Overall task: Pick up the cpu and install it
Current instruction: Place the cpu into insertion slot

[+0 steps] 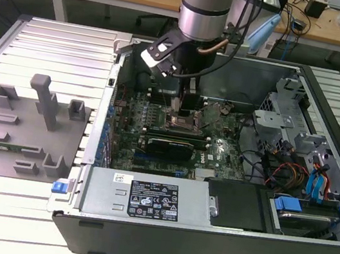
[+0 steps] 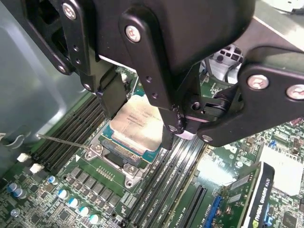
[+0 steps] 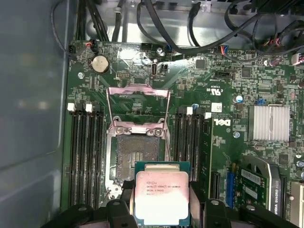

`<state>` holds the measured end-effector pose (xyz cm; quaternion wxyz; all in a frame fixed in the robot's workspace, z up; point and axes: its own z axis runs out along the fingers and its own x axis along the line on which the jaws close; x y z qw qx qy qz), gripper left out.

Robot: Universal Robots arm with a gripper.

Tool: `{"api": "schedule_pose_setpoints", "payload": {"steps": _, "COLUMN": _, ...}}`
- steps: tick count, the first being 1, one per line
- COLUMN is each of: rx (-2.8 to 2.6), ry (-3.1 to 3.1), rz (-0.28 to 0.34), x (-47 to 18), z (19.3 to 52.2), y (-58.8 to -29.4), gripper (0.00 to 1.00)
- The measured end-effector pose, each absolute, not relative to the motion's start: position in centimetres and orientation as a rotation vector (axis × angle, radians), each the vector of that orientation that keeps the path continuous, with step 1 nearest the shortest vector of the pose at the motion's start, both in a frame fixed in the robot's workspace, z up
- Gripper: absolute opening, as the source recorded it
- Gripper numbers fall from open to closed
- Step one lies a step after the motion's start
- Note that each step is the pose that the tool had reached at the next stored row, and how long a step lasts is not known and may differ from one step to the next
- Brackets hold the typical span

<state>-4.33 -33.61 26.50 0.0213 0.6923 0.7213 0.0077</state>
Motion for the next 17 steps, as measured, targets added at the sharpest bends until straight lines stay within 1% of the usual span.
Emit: {"api": "schedule_pose_setpoints", "payload": {"steps": 17, "rx": 2.092, "ry": 2.284, "rz": 0.022, "x": -3.7, "z": 23.8, "y": -33.1, "gripper": 0.55}}
